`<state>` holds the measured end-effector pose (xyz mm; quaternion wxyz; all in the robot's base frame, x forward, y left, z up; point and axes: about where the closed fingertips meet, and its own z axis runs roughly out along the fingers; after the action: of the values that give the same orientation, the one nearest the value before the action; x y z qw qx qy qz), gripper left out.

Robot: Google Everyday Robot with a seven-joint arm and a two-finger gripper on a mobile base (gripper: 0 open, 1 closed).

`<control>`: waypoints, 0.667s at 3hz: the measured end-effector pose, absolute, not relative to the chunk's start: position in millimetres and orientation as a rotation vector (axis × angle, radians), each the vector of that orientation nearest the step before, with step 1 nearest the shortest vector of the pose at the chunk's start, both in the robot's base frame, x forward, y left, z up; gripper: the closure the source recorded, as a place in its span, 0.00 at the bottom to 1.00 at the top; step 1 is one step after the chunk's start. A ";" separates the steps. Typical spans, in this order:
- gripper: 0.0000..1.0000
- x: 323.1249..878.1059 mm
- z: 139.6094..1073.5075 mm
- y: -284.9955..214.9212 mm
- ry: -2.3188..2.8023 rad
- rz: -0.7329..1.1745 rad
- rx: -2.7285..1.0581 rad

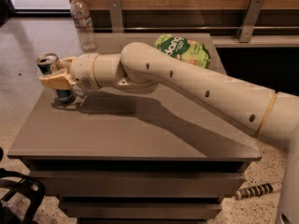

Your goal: Knock redbull can over

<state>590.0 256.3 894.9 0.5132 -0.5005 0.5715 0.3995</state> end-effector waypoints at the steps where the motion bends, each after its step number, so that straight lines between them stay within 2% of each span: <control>1: 1.00 589.1 906.3 242.4 1.438 0.912 -1.276; 2: 1.00 589.6 910.4 222.0 1.531 0.849 -1.325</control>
Offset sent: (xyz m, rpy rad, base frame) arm 0.0040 -0.0710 0.0213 -0.3359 0.0729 -0.0641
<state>589.6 222.0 910.4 0.4554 -0.5372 0.6208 0.3444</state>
